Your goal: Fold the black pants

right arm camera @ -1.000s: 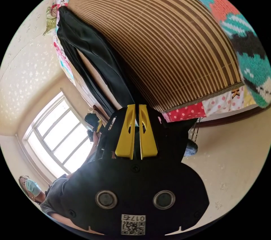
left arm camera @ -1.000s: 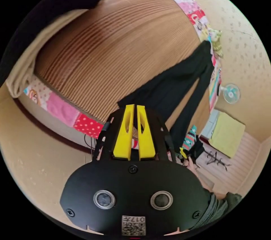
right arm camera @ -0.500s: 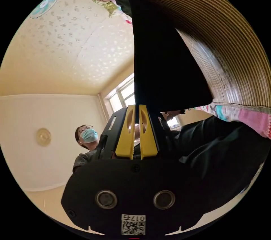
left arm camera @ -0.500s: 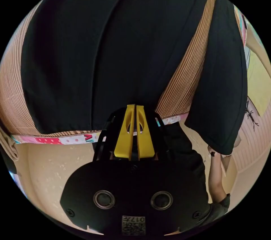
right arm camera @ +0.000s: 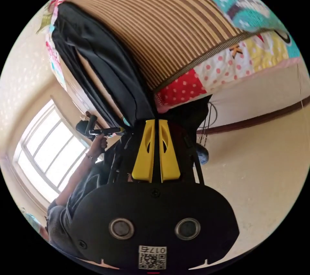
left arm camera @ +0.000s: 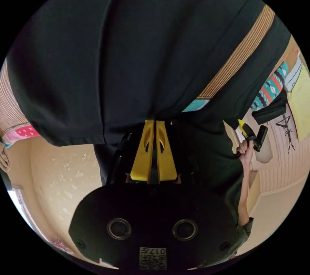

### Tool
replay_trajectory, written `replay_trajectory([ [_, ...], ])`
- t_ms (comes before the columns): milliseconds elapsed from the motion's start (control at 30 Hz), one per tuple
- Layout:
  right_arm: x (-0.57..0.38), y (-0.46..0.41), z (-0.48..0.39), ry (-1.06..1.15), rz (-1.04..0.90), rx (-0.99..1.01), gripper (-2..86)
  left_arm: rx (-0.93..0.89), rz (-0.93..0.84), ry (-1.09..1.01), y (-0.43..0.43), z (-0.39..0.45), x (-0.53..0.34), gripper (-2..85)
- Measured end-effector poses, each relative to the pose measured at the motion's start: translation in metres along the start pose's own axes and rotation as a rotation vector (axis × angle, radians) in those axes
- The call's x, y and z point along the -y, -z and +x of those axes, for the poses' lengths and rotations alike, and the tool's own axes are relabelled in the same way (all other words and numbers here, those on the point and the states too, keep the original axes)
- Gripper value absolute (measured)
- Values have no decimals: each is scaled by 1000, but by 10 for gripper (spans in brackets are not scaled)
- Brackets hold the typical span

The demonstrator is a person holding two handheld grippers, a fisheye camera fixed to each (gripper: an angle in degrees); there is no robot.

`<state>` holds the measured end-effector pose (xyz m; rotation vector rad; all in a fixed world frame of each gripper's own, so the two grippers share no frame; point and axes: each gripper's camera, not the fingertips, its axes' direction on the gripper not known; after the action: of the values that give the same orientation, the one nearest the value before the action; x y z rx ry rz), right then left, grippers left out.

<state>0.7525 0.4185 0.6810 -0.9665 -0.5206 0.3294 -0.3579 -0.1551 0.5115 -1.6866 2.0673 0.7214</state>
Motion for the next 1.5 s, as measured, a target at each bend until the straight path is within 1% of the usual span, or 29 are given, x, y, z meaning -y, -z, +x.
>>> replay_trajectory([
  [33, -2, 0, -9, 46, -7, -9, 24, -25, 74, -47, 15, 5, -10, 10],
  [67, -6, -2, -30, 155, -22, -18, 24, -39, 111, -83, 22, 10, -15, 15],
  [100, -11, -6, -51, 272, -41, -16, 25, -78, 176, -168, 36, 24, -24, 44],
  [133, -14, -8, -62, 329, -53, -12, 25, -135, 216, -268, 47, 42, -31, 67],
  [167, -20, -13, -82, 438, -82, 6, 25, -168, 228, -322, 52, 52, -34, 76],
  [200, -24, -20, -101, 530, -117, 39, 26, -225, 233, -426, 57, 73, -38, 96],
  [233, -25, -24, -109, 566, -137, 59, 26, -255, 221, -493, 59, 93, -39, 116],
  [300, -25, -42, -135, 672, -229, 134, 27, -287, 182, -513, 56, 114, -35, 157],
  [367, -23, -56, -150, 726, -291, 138, 28, -315, 160, -502, 50, 124, -27, 175],
  [467, -22, -74, -170, 806, -375, 83, 29, -248, 148, -491, 33, 131, -19, 146],
  [500, -20, -80, -172, 816, -413, 74, 29, -157, 147, -479, 24, 131, -19, 95],
  [533, -18, -82, -171, 816, -438, 65, 29, -40, 163, -448, 14, 129, -22, 17],
  [567, -13, -86, -167, 805, -489, 28, 29, -1, 169, -445, 10, 128, -24, 14],
  [600, -6, -88, -159, 783, -541, -32, 29, 22, 181, -463, 1, 126, -30, 8],
  [667, 8, -83, -143, 745, -583, -84, 29, -10, 198, -494, -9, 120, -39, 5],
  [733, 29, -69, -125, 672, -582, -61, 29, -48, 222, -493, -22, 110, -49, 2],
  [800, 66, -42, -99, 531, -487, -51, 30, -44, 249, -475, -31, 103, -54, 2],
  [833, 77, -33, -94, 501, -453, -48, 31, -54, 261, -461, -37, 98, -57, 2],
  [900, 123, 0, -83, 424, -302, 3, 44, -93, 277, -442, -46, 89, -60, 2],
  [933, 135, 8, -82, 414, -267, 25, 53, -123, 285, -426, -51, 83, -61, 2],
  [1000, 187, 37, -89, 389, -120, 79, 97, -165, 291, -402, -59, 74, -61, 2],
  [1100, 249, 58, -111, 379, 39, 119, 131, -211, 312, -383, -71, 63, -62, 3],
  [1233, 319, 61, -133, 342, 165, 258, 138, -258, 326, -385, -86, 56, -61, 4],
  [1300, 354, 62, -149, 319, 274, 304, 130, -278, 323, -377, -92, 52, -60, 4],
  [1433, 399, 56, -178, 283, 351, 228, 120, -274, 341, -345, -106, 44, -63, 3],
  [1500, 425, 52, -196, 300, 387, 214, 115, -283, 352, -349, -110, 43, -65, 3],
])
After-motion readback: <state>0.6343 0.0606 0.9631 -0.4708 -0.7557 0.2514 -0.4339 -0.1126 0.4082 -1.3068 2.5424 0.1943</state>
